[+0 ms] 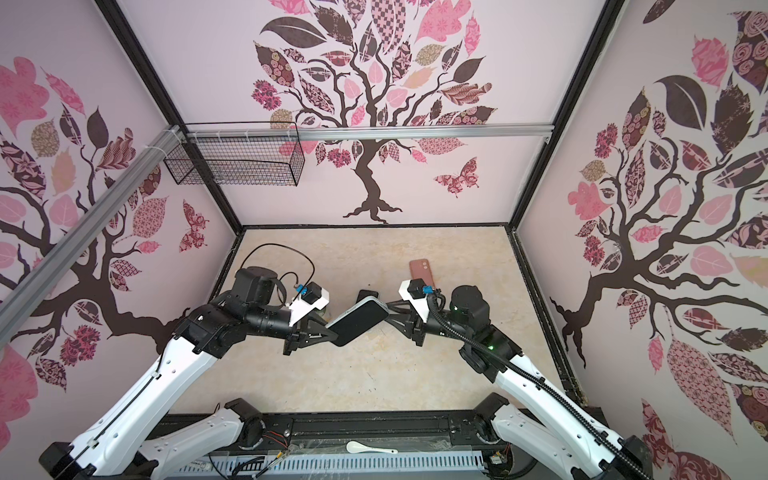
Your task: Take the phone out of the phone case
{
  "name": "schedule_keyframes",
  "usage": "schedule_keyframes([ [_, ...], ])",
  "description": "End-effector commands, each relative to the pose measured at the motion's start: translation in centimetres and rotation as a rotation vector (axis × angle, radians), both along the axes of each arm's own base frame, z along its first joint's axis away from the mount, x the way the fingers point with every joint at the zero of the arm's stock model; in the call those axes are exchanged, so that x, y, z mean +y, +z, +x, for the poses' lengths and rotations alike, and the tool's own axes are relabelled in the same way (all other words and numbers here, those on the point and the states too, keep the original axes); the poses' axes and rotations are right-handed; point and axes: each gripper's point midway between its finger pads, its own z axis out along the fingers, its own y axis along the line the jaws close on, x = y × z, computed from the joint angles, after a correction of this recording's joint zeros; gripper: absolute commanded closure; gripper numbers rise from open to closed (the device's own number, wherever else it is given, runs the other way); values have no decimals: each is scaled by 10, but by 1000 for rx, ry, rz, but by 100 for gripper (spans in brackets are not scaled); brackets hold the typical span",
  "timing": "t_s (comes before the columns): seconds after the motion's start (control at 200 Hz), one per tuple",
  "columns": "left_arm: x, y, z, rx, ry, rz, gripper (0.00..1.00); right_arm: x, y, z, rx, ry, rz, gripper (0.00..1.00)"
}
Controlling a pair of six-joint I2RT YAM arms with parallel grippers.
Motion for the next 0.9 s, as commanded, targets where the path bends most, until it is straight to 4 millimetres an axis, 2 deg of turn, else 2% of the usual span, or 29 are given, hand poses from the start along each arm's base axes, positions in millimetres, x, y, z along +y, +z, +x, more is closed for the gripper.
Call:
schedule_keyframes([
  [0.0,-12,23,8,-53,18,-118,100,-8,28,9,-60,-92,66,45],
  [0.055,-11,24,12,-67,51,-133,100,-14,30,13,-74,-138,72,40],
  [0.125,-9,26,20,-99,105,-147,100,-21,36,15,-112,-181,88,39],
  [0.34,0,34,45,-216,271,-229,100,-29,78,3,-273,-179,246,39],
  [0.425,0,35,42,-273,248,-233,100,-26,87,2,-303,-156,273,39],
  [0.6,1,44,40,-369,233,-270,100,-11,93,-9,-388,-40,251,35],
  [0.73,-3,43,34,-382,188,-278,100,-7,98,-17,-461,12,262,35],
  [0.895,-8,42,26,-375,142,-286,100,-3,106,-23,-470,65,285,35],
])
